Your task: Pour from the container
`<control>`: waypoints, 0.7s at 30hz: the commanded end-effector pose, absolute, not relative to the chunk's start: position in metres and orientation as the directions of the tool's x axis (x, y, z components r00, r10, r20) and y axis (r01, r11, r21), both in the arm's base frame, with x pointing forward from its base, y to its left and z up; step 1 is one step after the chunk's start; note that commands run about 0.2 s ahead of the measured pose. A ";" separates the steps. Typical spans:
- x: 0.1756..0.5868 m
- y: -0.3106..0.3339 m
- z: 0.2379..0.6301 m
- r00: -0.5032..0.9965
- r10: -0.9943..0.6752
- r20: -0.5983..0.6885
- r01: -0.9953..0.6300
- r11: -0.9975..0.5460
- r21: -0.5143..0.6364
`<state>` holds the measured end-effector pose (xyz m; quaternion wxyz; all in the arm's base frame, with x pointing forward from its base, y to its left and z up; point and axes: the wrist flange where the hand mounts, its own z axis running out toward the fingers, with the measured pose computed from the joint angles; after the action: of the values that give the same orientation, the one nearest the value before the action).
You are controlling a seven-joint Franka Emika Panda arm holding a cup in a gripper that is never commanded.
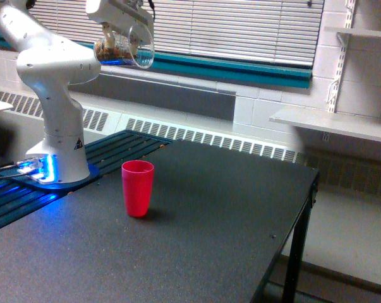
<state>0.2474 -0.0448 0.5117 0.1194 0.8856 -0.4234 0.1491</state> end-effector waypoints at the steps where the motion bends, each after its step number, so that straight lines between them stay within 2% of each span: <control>1: 0.244 -0.041 0.511 0.592 -0.725 0.352 -0.793 -0.603 0.091; 21: 0.252 -0.051 0.506 0.615 -0.725 0.310 -0.782 -0.611 0.124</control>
<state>0.2505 -0.0493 0.5024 0.1240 0.8880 -0.4259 0.1213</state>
